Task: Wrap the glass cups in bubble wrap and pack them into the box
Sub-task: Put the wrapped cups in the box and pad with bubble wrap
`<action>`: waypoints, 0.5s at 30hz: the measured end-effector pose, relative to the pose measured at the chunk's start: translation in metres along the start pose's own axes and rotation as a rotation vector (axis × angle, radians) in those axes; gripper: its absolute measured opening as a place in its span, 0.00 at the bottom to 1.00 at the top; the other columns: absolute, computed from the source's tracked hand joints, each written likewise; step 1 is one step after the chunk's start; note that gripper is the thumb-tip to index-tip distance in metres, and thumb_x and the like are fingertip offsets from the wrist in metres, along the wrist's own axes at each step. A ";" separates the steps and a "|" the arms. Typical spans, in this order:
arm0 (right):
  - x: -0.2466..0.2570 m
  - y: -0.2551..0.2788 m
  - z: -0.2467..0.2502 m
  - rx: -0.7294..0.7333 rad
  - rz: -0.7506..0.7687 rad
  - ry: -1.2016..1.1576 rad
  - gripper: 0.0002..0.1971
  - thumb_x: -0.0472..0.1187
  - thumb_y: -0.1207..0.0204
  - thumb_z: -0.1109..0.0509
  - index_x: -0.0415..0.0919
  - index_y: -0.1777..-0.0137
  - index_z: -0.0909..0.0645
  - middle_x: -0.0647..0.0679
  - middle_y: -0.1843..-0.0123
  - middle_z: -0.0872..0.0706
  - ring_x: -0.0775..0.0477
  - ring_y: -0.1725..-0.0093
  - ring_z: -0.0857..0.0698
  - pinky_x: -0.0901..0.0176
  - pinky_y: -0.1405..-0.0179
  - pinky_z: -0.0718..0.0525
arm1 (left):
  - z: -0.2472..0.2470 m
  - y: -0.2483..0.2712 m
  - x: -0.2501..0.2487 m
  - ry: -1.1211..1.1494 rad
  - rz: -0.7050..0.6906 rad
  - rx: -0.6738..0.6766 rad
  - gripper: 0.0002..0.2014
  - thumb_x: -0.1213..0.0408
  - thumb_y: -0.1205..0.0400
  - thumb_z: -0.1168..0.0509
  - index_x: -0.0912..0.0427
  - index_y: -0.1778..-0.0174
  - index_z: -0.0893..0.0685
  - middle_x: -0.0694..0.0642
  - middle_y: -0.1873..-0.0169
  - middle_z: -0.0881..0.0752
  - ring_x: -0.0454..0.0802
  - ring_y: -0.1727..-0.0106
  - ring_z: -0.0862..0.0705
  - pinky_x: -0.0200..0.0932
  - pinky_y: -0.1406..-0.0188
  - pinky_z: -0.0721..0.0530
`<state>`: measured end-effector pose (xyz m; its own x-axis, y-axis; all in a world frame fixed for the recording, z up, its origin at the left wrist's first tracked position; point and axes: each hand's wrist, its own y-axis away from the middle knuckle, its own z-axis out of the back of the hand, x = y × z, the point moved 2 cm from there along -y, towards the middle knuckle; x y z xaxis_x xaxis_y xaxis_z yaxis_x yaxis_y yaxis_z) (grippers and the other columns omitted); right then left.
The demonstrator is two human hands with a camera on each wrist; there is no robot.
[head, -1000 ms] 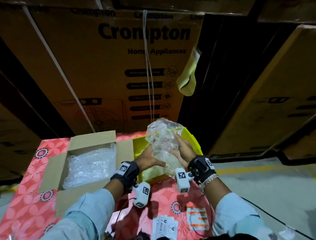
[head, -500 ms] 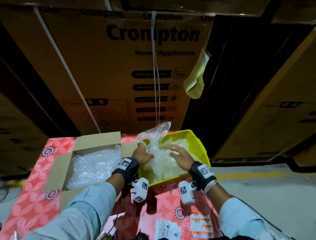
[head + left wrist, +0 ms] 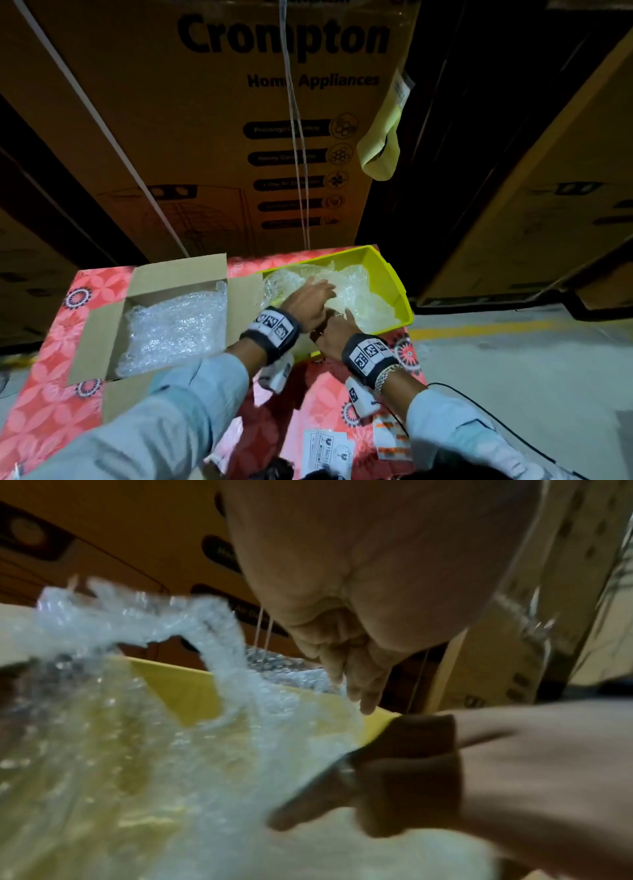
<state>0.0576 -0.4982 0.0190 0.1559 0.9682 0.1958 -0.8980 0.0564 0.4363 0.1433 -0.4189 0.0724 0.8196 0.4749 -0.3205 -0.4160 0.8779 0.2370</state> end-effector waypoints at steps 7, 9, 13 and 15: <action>-0.072 0.033 0.024 -0.306 -0.133 -0.373 0.15 0.38 0.16 0.33 0.45 0.33 0.13 0.46 0.30 0.13 0.45 0.27 0.18 0.54 0.23 0.26 | -0.034 -0.017 0.048 -0.108 0.349 0.312 0.28 0.69 0.10 0.48 0.71 0.13 0.40 0.69 0.12 0.42 0.66 0.11 0.43 0.61 0.10 0.46; -0.091 0.032 0.037 -0.321 -0.199 -0.304 0.16 0.40 0.19 0.26 0.43 0.32 0.14 0.45 0.30 0.13 0.43 0.28 0.17 0.55 0.27 0.22 | -0.044 -0.015 0.047 -0.120 0.334 0.299 0.33 0.69 0.11 0.47 0.70 0.10 0.53 0.68 0.10 0.53 0.63 0.09 0.52 0.60 0.10 0.51; -0.108 0.025 0.045 -0.115 -0.334 -0.161 0.10 0.37 0.20 0.24 0.40 0.40 0.11 0.40 0.34 0.12 0.39 0.34 0.14 0.52 0.38 0.15 | -0.046 -0.012 0.044 -0.082 0.293 0.221 0.38 0.70 0.12 0.43 0.69 0.10 0.57 0.66 0.09 0.57 0.62 0.08 0.56 0.59 0.09 0.55; -0.110 0.026 0.050 -0.190 -0.352 -0.166 0.05 0.35 0.19 0.29 0.40 0.49 0.11 0.39 0.42 0.09 0.36 0.42 0.12 0.51 0.47 0.14 | -0.040 -0.010 0.041 -0.086 0.263 0.199 0.37 0.67 0.11 0.42 0.70 0.10 0.55 0.67 0.09 0.56 0.62 0.08 0.56 0.59 0.09 0.56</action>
<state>0.0378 -0.6158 0.0525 0.5167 0.8301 0.2094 -0.8354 0.4353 0.3357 0.1653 -0.4059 0.0202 0.7278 0.6695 -0.1483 -0.5398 0.6928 0.4782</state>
